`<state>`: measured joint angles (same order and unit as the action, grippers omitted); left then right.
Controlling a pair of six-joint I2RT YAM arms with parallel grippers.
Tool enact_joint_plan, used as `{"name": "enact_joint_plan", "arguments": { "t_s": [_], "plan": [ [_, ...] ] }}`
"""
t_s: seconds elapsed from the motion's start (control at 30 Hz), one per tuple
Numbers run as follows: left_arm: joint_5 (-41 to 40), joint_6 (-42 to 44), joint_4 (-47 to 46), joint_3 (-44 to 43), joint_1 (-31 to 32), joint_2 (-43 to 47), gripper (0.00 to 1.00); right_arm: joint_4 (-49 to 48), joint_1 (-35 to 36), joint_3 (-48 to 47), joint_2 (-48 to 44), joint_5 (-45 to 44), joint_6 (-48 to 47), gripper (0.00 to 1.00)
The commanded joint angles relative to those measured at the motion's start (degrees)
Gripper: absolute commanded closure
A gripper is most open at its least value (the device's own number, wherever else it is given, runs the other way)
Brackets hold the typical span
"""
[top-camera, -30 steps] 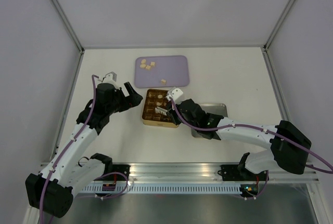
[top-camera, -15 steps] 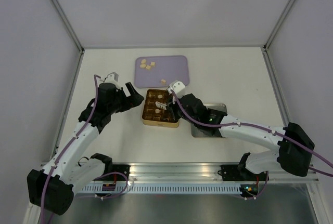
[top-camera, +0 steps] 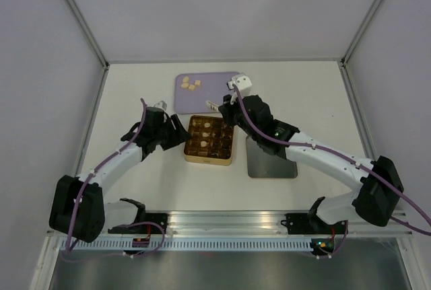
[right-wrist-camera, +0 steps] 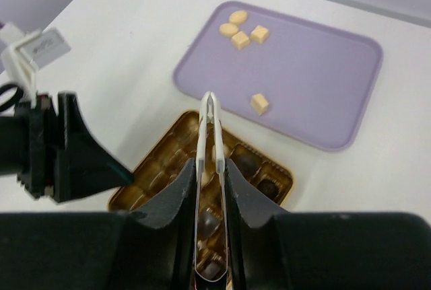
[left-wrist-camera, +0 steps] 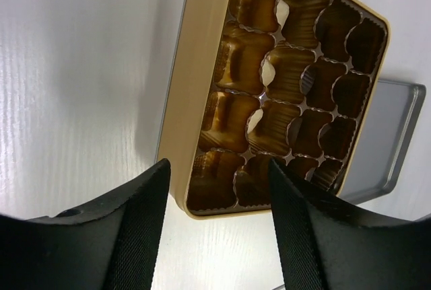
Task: Pack the chocolate
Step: Place the fake chocolate in the packing box, then adjust the packing box at the center of the board.
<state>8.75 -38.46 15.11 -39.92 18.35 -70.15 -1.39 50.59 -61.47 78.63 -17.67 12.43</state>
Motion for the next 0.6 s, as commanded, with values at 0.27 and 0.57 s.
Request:
{"name": "enact_joint_plan", "arguments": {
  "t_s": [0.27,0.57],
  "plan": [
    [1.4,-2.2,-5.4,0.2,0.9,-9.1,0.45,-2.4,-9.3,-12.7,12.7,9.3,-1.6,0.83],
    [4.2,-0.3,-3.0,0.3,1.9,-12.1,0.54,0.4,-12.8,-20.3,21.8,12.9,-2.1,0.83]
  ]
}}
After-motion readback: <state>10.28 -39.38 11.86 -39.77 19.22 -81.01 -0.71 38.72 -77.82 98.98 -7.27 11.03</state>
